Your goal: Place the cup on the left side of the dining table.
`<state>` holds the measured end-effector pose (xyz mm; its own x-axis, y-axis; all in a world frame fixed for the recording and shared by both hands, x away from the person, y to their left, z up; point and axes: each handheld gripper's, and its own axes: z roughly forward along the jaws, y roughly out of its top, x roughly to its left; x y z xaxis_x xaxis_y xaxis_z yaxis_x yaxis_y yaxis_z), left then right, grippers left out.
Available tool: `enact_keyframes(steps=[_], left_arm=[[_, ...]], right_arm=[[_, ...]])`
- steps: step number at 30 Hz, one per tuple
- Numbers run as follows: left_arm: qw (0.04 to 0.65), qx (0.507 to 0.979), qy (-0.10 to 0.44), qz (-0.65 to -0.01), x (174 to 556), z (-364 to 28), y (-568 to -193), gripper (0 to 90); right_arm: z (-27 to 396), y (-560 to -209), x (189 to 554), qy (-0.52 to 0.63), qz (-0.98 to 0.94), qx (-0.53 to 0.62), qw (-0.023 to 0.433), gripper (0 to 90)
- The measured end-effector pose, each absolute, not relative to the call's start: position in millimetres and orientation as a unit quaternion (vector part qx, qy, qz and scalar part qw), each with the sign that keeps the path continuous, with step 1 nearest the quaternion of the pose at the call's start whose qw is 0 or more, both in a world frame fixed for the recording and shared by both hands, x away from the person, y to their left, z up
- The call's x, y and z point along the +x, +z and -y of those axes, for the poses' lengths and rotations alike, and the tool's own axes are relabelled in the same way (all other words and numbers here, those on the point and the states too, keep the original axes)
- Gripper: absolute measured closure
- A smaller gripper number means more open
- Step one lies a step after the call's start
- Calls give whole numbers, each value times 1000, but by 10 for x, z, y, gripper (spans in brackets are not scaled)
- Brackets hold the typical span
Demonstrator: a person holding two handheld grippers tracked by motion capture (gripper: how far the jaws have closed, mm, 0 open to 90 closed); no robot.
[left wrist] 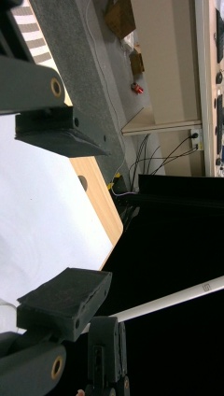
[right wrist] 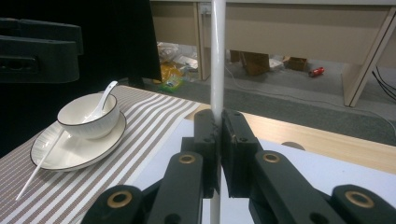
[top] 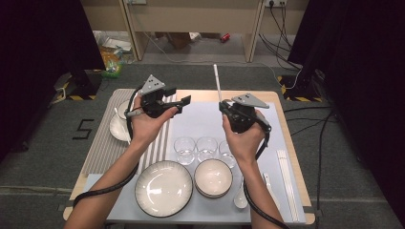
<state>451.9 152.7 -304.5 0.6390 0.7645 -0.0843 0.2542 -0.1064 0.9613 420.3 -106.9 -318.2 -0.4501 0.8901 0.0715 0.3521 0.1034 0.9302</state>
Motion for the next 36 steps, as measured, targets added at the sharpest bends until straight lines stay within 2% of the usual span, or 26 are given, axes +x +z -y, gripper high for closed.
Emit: enact_keyframes(steps=[36], left_arm=[[567,714,218,-348,4587,-1298,-2961,325]], right_arm=[[998,-3219,4226,497,-694,449,264,855]])
